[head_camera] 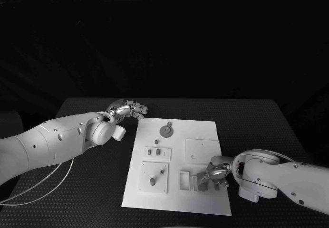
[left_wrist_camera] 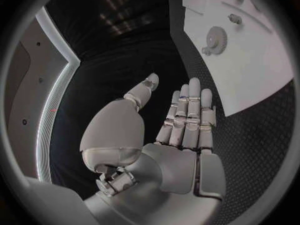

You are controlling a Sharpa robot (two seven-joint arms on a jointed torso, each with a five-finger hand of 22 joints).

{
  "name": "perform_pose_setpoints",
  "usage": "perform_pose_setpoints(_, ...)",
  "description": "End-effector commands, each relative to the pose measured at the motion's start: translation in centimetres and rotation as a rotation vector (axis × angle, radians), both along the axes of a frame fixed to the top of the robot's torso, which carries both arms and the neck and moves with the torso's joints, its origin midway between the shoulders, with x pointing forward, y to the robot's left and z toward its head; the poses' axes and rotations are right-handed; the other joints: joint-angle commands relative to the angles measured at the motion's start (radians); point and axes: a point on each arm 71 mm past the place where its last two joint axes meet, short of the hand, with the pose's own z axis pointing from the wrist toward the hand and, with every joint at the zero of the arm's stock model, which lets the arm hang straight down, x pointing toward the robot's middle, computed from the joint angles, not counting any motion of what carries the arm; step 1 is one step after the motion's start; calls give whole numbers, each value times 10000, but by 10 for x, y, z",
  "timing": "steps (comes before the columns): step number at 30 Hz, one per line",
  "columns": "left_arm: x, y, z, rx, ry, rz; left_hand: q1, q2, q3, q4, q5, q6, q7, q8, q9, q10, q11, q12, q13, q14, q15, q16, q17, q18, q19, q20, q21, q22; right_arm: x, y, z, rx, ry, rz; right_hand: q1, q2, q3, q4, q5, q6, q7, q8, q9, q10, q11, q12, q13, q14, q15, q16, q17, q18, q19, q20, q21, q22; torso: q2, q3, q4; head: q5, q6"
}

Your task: Assemble the parts on the task board

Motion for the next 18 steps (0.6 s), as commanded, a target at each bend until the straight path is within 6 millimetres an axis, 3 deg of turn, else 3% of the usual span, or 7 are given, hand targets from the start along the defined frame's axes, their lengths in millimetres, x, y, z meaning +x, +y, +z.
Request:
perform_pose_setpoints(1, -1, -2, 1, -141, -7, -154, -98, 10, -33, 7, -12, 26, -43, 51, -15, 31, 2, 30, 5, 77, 9, -61, 18, 189, 20, -21, -57, 11, 2, -5, -3, -179, -296, -322, 213, 297, 269, -118, -4, 128, -33, 5, -48, 79, -37, 57, 13, 97, -25, 47, 30, 454, 7, -49, 75, 16, 0, -11, 7, -7, 8)
perform_pose_setpoints(7, -1, 0, 1, -119, -5, -101, -95, 13, -30, 7, -12, 26, -43, 52, -16, 32, 1, 29, 5, 77, 9, -63, 21, 190, 19, -22, -58, 12, -1, -8, -1, -73, -303, -441, 327, 574, 813, -385, -4, 387, -98, 61, -47, 210, -96, 58, 22, 180, -62, 53, 57, 454, 18, -21, 123, 11, -5, -13, -6, -2, 2)
perform_pose_setpoints(18, -1, 1, 1, -112, 1, -88, -91, 17, -25, 7, -11, 27, -44, 55, -18, 35, 0, 28, 4, 77, 9, -68, 25, 191, 17, -22, -59, 14, -2, -10, 8, 564, -61, -884, 14, 522, 1061, -483, -6, 543, -134, 50, -75, 330, -132, 23, 31, 271, -90, 64, 85, 454, 67, 15, 177, -14, 0, -2, -6, 5, 53)
